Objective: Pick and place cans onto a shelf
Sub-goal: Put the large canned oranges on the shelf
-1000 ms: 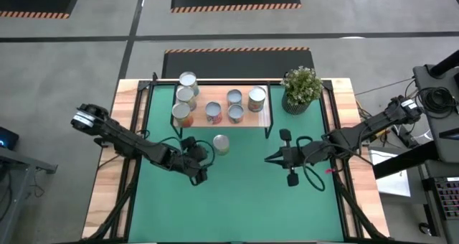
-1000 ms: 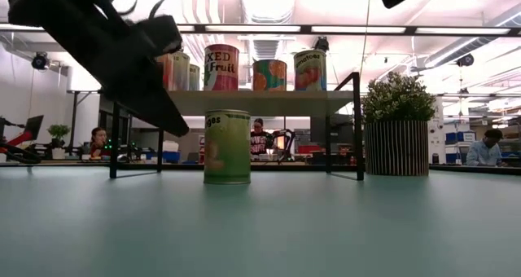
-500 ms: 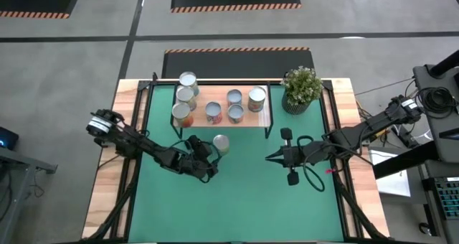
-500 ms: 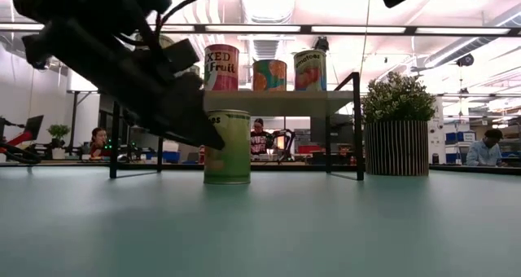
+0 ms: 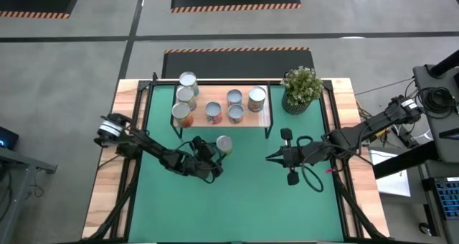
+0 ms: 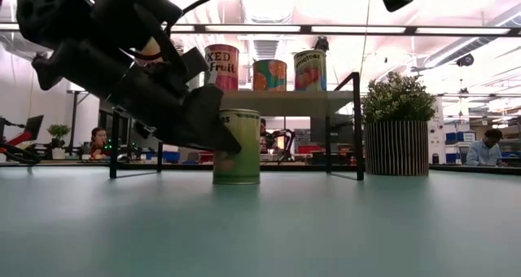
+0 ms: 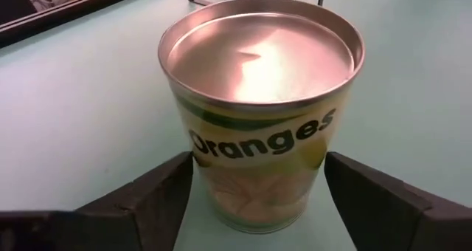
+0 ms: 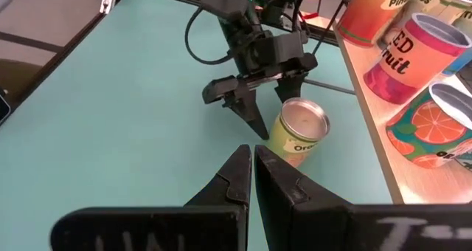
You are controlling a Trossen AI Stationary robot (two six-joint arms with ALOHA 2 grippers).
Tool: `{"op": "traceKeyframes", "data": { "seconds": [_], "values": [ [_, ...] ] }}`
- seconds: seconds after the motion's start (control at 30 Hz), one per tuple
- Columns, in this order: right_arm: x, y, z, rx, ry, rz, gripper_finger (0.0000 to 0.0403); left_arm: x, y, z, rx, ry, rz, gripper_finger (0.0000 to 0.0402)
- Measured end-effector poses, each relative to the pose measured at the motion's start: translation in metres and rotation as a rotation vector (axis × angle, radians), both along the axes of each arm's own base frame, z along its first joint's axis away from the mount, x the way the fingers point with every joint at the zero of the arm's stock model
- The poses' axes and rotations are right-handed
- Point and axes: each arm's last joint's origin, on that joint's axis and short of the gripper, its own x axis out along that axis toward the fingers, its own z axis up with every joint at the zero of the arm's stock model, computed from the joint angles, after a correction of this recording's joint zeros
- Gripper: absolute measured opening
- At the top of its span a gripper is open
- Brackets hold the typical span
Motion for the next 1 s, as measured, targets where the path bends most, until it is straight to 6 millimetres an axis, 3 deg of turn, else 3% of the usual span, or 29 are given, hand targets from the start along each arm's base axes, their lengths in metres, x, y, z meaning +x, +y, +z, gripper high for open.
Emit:
{"op": "traceKeyframes", "data": {
  "seconds": [0.33,0.47,0.7,0.87,1.0],
  "values": [
    [-0.001,-0.001,-0.005,0.002,0.008,-0.042,0.0009,0.001,0.000,0.000,0.011,-0.007,-0.004,0.0236],
    [-0.001,-0.001,-0.005,0.010,0.009,-0.045,0.0009,0.002,-0.001,0.000,0.024,0.008,-0.037,0.0234],
    [0.000,-0.001,-0.006,0.025,0.012,-0.053,0.0009,0.008,-0.007,0.004,-0.002,0.040,-0.296,0.0233],
    [0.000,-0.001,-0.007,0.066,0.015,-0.073,0.0009,0.010,-0.008,0.006,0.042,0.050,-0.348,0.0233],
    [0.008,0.004,-0.022,0.084,0.079,-0.086,0.0020,0.011,-0.009,0.008,0.084,0.046,-0.377,0.0233]
  ]
}}
